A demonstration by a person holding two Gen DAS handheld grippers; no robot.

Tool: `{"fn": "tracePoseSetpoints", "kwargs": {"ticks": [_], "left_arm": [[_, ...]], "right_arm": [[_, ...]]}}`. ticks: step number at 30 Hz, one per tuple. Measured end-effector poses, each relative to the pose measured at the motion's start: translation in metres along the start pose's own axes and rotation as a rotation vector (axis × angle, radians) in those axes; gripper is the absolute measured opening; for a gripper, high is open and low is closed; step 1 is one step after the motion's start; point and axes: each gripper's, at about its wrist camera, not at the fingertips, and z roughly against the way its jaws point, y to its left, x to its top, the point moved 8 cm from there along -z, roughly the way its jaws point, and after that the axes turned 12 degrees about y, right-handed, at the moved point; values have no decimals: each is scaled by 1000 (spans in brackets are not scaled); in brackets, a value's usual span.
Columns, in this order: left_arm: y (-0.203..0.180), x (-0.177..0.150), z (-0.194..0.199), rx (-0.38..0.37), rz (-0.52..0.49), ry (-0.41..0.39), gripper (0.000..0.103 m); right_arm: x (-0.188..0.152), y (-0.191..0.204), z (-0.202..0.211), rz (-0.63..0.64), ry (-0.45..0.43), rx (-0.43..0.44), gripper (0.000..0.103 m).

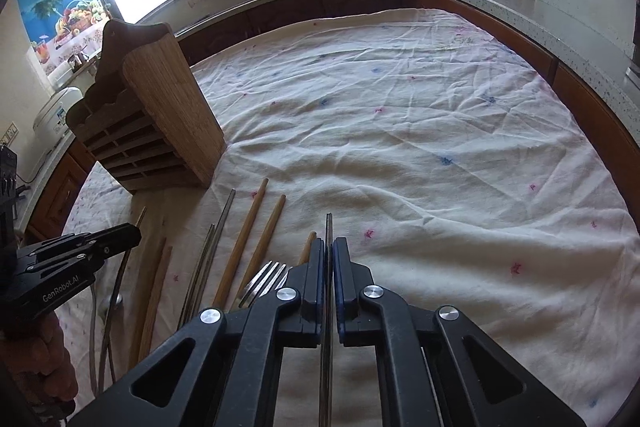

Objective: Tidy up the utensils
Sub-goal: 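Lift both held metal chopsticks upright and lower them into the wooden holder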

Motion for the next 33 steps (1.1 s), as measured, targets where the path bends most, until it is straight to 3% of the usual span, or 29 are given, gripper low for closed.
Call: {"fn": "tracePoseSetpoints", "kwargs": {"ticks": [10,20,33], "left_arm": [[-7,-17,82,-104,7,-140,4],[-7,-31,159,-155,11,-307,4],[3,-31,191,-171,16,-397,4]], "right_arm": [[0,24,72,37,-125,67,4],[-2,50,141,83,-253,115,4],[6,75,180,120,-343,142,4]]}}
